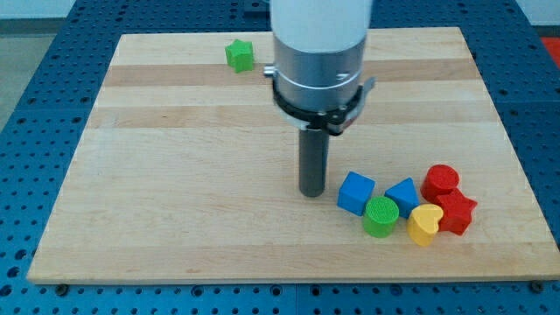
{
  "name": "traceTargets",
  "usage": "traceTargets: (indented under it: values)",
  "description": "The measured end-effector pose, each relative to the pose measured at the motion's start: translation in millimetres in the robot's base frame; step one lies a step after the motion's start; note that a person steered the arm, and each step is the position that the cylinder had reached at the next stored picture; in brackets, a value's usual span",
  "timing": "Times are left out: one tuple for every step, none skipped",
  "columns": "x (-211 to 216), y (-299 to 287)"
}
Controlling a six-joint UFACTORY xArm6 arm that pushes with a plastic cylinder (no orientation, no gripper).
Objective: Push the yellow hexagon towards group of blocks
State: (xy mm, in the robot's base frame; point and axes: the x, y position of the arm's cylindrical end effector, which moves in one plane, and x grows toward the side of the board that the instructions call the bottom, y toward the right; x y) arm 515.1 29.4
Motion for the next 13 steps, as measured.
traceTargets:
  values:
    - [-0.8, -6.0]
    - [-9.3, -56.8]
    - [-23.6, -62.0]
    - [-29.3, -51.2]
    - [-29.3, -50.7]
    - [-29.3, -24.5]
    - [-29.3, 7.9]
    - [-29.3, 9.0]
    - [-47.4, 7.6]
    - [-61.0, 8.7]
    - [-62.0, 13.5]
    - [-62.4, 22.3]
    - [-62.4, 24.3]
